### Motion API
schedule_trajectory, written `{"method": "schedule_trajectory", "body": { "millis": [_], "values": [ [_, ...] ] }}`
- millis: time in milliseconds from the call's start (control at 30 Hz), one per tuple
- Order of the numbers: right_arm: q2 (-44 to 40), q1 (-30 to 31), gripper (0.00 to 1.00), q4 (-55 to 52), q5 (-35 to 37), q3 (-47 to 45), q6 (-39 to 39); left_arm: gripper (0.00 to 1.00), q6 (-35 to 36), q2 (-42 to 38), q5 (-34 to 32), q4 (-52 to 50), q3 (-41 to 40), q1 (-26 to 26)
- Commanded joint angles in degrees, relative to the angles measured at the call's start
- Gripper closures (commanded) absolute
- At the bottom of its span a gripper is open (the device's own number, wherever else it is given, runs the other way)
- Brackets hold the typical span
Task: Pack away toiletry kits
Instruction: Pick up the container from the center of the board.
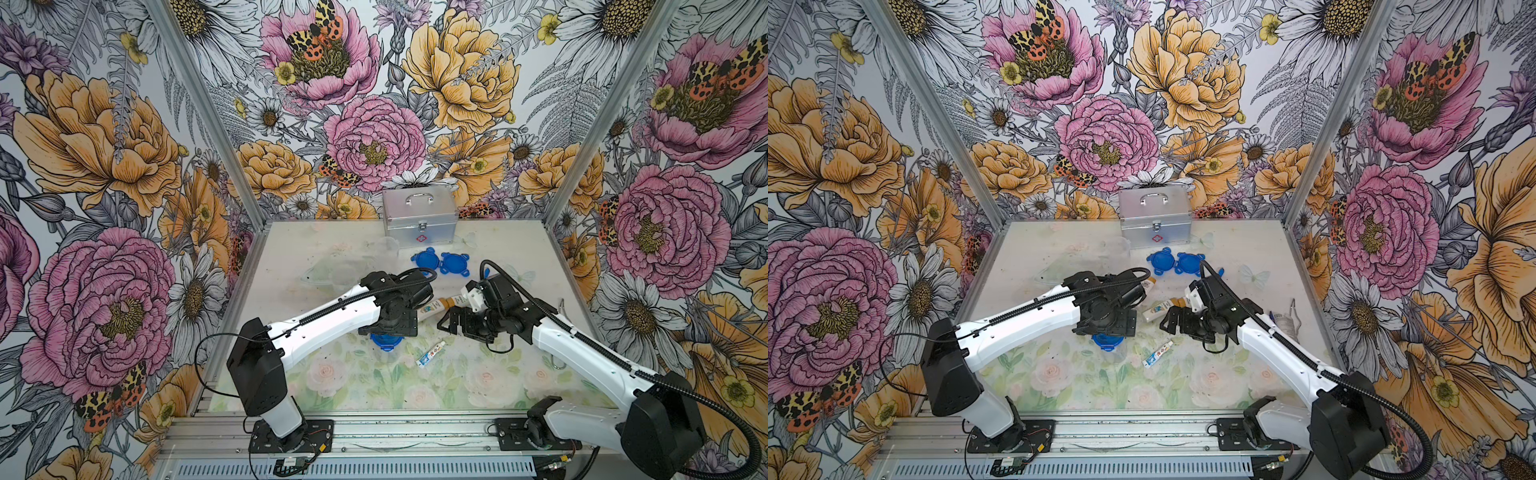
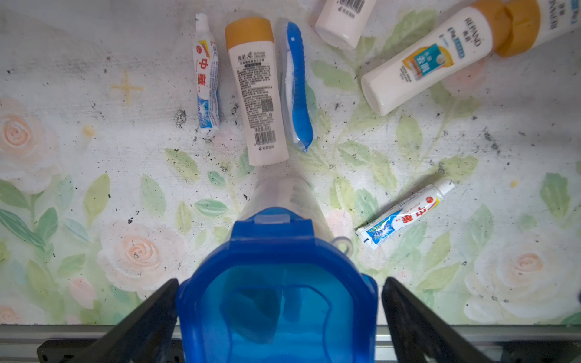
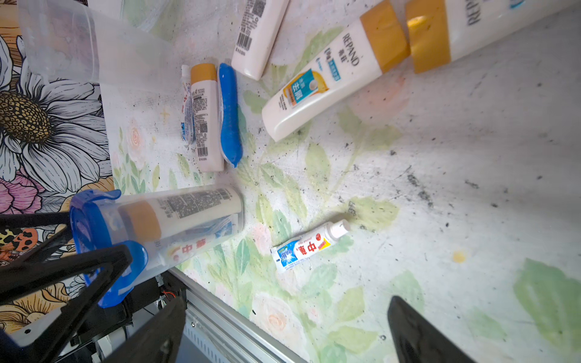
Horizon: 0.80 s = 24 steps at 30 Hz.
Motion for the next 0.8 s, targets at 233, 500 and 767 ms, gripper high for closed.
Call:
{"method": "schedule_trajectory", "body": {
  "millis": [233, 500, 767],
  "values": [
    [-2.2, -2.6, 0.01, -0.6, -0.7, 1.3, -2.7, 0.02, -0.3, 1.2, 3.1, 4.0, -2.4, 0.2],
    [-2.2, -4.4, 0.01, -1.8, -0.6, 2.6, -3.7, 0.16, 0.0, 0.9, 3.3, 4.6, -3.5, 0.4],
    [-2.3, -5.7, 0.01, -2.7, 0.1, 3.4, -4.2, 0.30, 1.2, 0.3, 3.9, 5.4, -4.0, 1.6]
  ]
}}
